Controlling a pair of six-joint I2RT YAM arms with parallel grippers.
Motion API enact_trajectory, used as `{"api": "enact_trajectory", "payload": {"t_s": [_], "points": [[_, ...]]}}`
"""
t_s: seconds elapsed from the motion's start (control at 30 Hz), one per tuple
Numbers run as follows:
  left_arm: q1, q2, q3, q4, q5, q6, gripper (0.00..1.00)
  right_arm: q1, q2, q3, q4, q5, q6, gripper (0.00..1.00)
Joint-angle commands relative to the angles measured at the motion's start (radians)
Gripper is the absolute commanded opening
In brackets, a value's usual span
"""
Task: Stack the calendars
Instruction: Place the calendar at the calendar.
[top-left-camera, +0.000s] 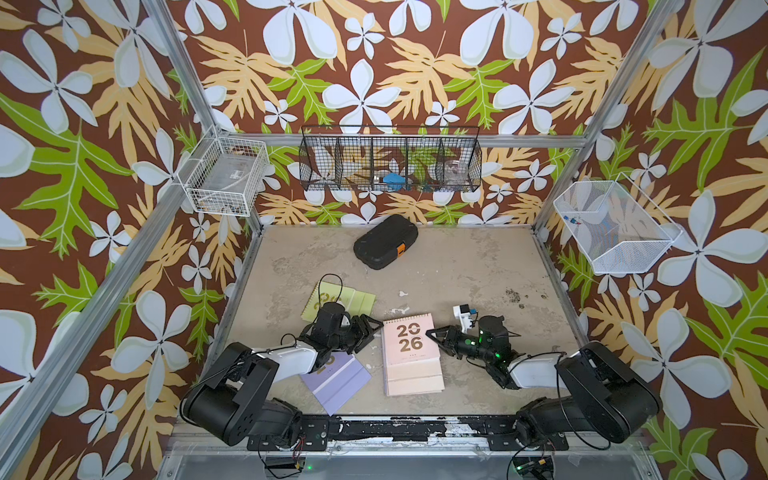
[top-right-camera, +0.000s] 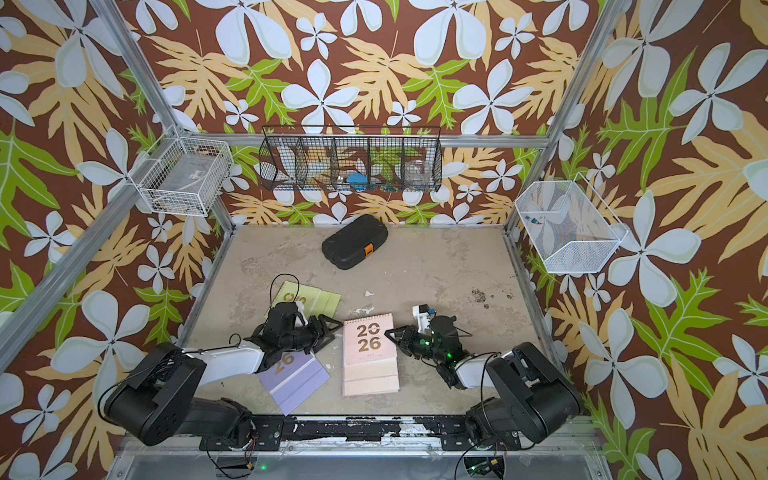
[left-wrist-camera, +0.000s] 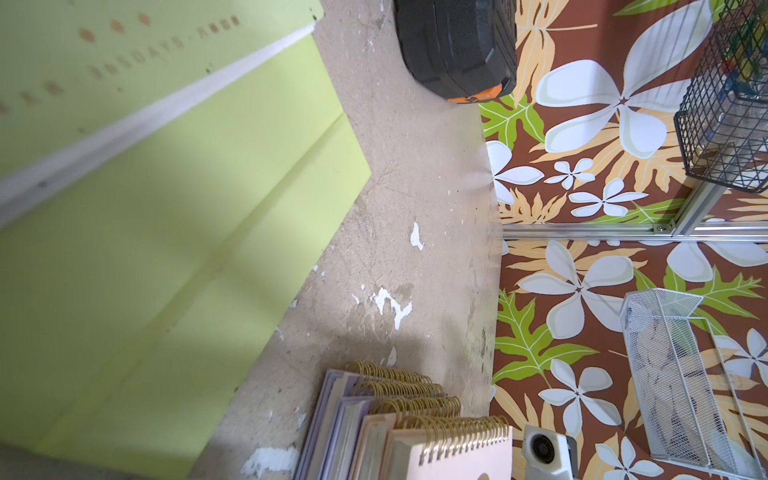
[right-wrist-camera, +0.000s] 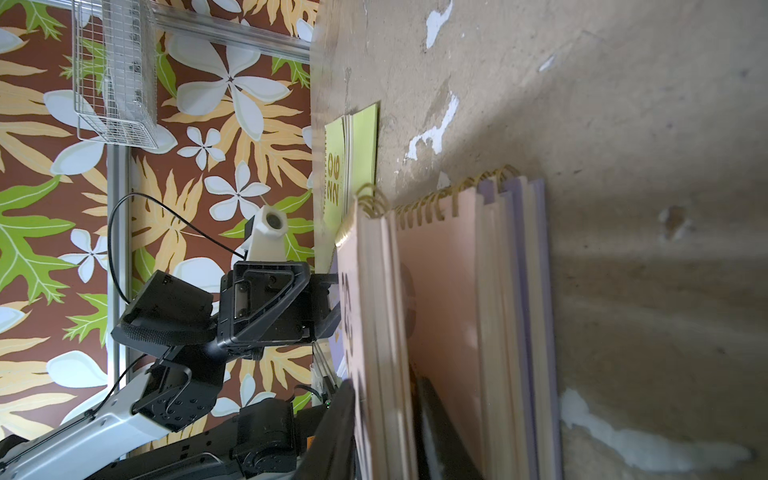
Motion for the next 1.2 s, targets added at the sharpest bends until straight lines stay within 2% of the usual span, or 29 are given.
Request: {"api": "enact_trajectory", "payload": {"t_s": [0.0,0.5,0.97,1.17], "points": [[0.002,0.002,0.010,0.014,-0.001,0.007,0.65,0.000,-0.013,0.016,-0.044,0.014,-0.043,0.32],[0.002,0.011,0.020,0.000,0.002,0.017,0.66,0.000,-0.047,0.052,-0.202,0.052,-0.115,0.62],[0.009,0.013,0.050,-0.042,-0.005,0.041,0.69,0.000,-0.092,0.094,-0.377,0.119,-0.175,0.74],[0.043,-0.006,0.073,-0.113,-0.012,0.086,0.71,0.000,-0.126,0.165,-0.554,0.183,-0.239,0.78]]}}
